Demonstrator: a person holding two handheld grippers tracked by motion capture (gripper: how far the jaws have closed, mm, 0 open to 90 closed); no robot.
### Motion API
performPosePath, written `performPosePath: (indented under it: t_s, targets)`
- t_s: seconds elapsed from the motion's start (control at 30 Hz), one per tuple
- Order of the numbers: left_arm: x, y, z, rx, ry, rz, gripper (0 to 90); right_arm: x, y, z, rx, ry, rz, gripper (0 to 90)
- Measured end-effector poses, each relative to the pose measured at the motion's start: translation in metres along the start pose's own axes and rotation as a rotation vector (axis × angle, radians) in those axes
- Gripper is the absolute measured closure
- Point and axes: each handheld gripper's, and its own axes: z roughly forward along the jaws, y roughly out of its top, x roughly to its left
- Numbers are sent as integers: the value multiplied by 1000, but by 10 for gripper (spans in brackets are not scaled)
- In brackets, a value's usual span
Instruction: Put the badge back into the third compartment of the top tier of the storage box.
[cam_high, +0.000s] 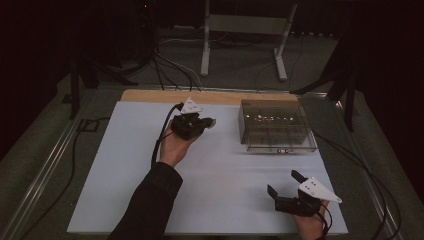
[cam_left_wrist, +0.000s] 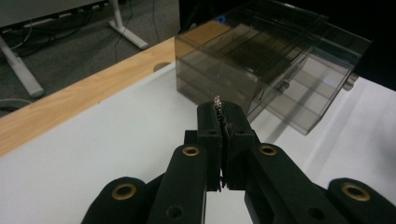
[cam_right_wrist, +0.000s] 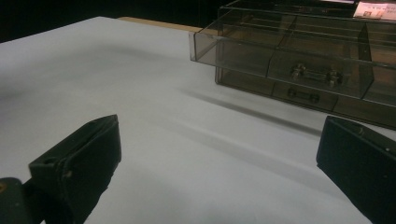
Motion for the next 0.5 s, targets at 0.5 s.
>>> performPosePath:
  t_s: [0.5]
  targets:
    - [-21, 39, 38, -14, -60, 47, 891, -1, 0, 0, -3, 4, 0, 0]
